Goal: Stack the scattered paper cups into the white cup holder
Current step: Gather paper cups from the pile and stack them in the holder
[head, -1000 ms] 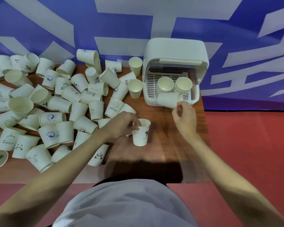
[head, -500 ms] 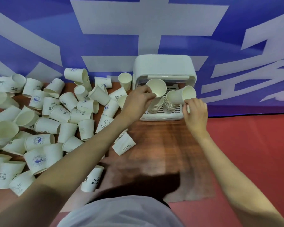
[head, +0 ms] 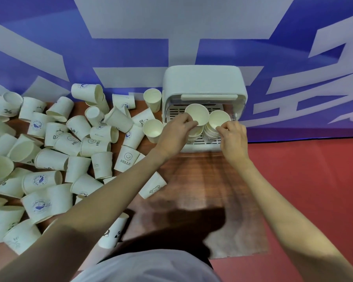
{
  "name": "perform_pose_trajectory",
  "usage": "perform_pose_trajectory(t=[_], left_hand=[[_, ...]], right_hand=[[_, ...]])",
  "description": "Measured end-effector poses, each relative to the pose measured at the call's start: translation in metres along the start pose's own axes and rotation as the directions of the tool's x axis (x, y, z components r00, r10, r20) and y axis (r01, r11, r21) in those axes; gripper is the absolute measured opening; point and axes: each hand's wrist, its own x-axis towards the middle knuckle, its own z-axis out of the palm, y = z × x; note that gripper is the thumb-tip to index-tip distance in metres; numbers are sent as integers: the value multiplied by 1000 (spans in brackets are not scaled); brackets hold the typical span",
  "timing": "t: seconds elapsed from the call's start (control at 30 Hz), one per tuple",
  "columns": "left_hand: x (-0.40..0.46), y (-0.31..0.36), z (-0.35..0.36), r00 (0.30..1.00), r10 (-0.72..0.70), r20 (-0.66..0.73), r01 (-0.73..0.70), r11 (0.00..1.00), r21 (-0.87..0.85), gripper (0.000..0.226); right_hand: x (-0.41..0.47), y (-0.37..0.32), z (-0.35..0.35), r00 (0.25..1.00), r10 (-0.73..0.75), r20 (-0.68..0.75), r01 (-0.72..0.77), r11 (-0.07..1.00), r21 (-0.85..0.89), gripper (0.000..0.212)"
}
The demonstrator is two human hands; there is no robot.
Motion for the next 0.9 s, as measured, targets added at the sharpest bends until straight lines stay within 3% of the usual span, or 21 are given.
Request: perform_pose_trajectory(t=[0.3,0.43,0.57,0.63,0.77,0.9], left_hand=[[-7,-16,20,982,-77,173,72,997,35,34],[-12,-21,29,953,-124,277,106,991,79,40],[-25,-21,26,983,-110,145,111,994,1,35],[-41,-25,20,988,-132,76,136,990,-42,33],[-88,-49,4,977,-211,9,211,973,-88,28],[-126,-83,-14,952,-285,112,292,955,-50,33]], right_hand=[[-3,1,10,984,45,174,-46,999,4,34],[-4,-6,6,982,70,177,-82,995,63,23],[-20,-25,-4,996,73,48,-81,977,195,34],[-30,-40,-5,998,50,50,-61,963,263,35],[-56,-74,1,983,-22,182,-39,947,320,29],[-78,-112,19,896,-60,439,-152,889,431,25]])
